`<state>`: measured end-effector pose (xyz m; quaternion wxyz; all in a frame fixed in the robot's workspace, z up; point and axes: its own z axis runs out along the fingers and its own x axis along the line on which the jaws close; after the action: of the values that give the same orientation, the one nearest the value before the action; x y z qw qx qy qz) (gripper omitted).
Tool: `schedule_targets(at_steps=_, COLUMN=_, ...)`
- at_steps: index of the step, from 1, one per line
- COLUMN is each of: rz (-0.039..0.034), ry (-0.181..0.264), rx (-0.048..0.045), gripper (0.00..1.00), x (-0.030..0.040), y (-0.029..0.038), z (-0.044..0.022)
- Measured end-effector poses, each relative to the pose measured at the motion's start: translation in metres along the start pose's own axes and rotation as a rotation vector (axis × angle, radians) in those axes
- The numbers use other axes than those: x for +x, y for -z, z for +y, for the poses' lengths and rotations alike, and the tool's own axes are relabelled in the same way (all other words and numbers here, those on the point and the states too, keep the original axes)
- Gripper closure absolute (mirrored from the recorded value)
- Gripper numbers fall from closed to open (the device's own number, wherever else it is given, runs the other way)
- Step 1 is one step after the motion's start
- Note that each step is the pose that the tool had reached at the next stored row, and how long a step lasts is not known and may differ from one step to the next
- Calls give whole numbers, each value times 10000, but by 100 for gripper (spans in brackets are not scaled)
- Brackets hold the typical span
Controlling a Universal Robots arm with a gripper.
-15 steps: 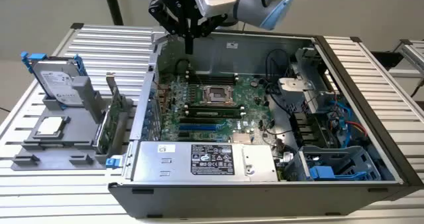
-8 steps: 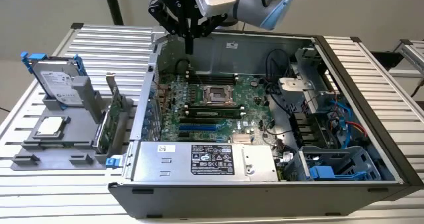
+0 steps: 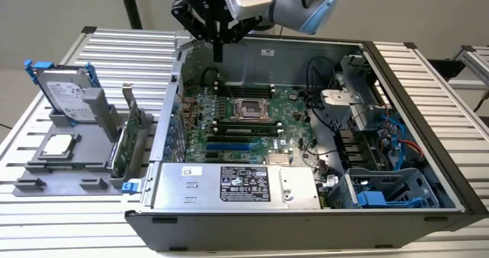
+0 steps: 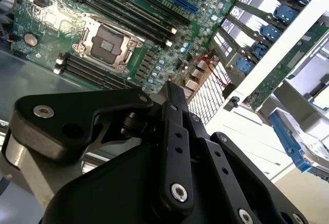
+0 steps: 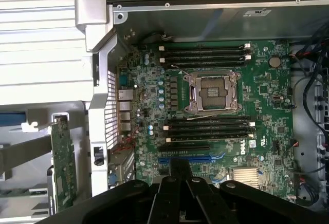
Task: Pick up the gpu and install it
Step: 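Reach for the gpu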
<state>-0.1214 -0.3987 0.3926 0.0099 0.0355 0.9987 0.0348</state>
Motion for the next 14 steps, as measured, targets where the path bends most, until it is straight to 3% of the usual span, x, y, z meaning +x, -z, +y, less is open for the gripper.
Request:
schedule_targets(at_steps=5, rz=-2, ry=1, rx=-2, gripper=100, x=22, y=0, z=-3)
schedule_targets(at_steps=14, rz=-1, ry=1, rx=-1, gripper=100, x=136, y=3, z=-10)
